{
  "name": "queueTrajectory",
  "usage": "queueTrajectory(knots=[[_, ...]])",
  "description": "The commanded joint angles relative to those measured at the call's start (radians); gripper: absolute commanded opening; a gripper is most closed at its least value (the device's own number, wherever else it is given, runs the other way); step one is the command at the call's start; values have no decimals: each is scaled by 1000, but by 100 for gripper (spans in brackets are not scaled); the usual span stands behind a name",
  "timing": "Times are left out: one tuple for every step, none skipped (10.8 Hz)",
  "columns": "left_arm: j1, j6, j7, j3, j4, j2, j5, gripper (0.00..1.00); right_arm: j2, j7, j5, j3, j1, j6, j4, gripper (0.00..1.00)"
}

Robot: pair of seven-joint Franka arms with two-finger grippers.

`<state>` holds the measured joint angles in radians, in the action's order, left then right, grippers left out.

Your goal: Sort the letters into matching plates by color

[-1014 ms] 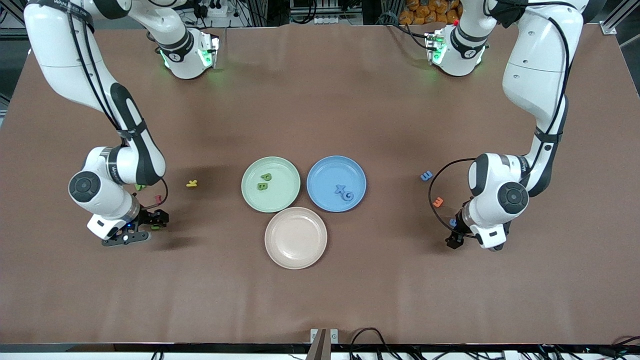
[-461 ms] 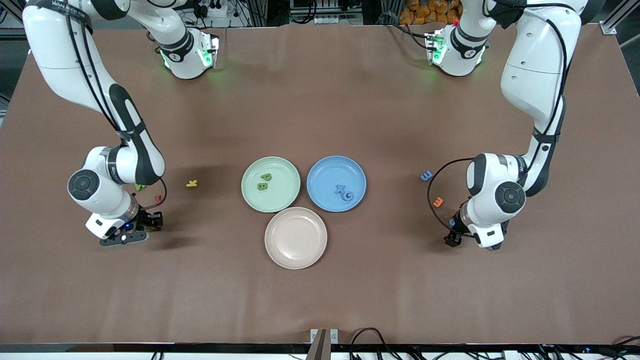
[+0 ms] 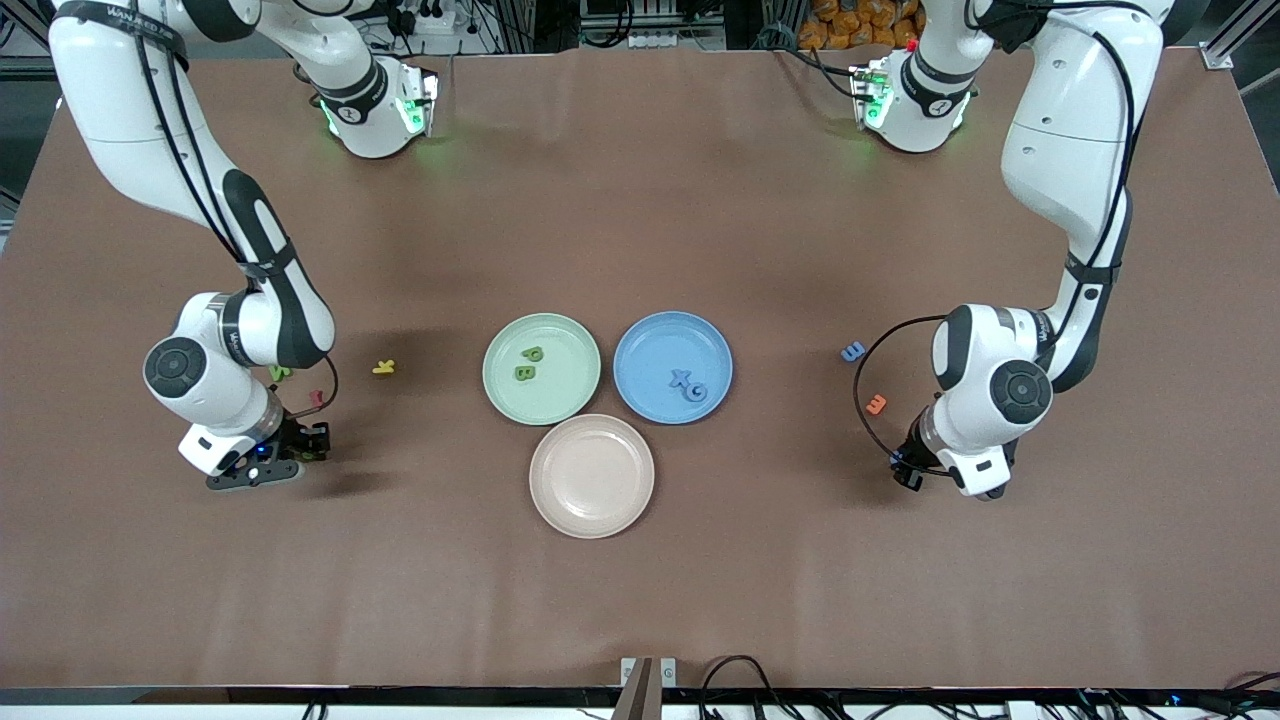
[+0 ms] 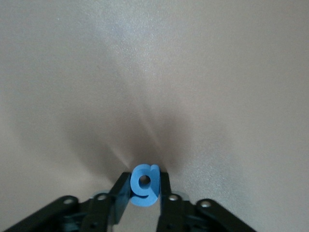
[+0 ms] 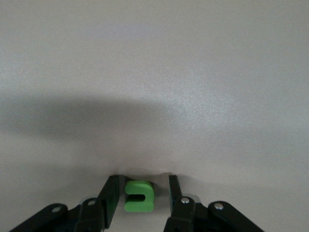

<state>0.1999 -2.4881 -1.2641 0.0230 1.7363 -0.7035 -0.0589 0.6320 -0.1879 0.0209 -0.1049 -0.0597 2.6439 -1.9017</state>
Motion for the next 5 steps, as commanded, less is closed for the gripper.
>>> queueTrajectory(knots=[[13, -15, -24, 12, 5, -2, -10, 0, -2, 13, 7, 21, 20, 15, -13, 39], [15, -15, -24, 12, 0, 1, -10, 0, -2, 13, 7, 21, 21, 15, -13, 38], [19, -15, -26, 9, -3, 4, -12, 0, -2, 13, 7, 21, 21, 16, -13, 32], [48, -14, -41, 12, -7, 4, -10, 0, -2, 13, 7, 21, 21, 18, -13, 30], [70, -14, -69, 15, -11, 4, -10, 0, -2, 13, 7, 21, 21, 18, -13, 24]])
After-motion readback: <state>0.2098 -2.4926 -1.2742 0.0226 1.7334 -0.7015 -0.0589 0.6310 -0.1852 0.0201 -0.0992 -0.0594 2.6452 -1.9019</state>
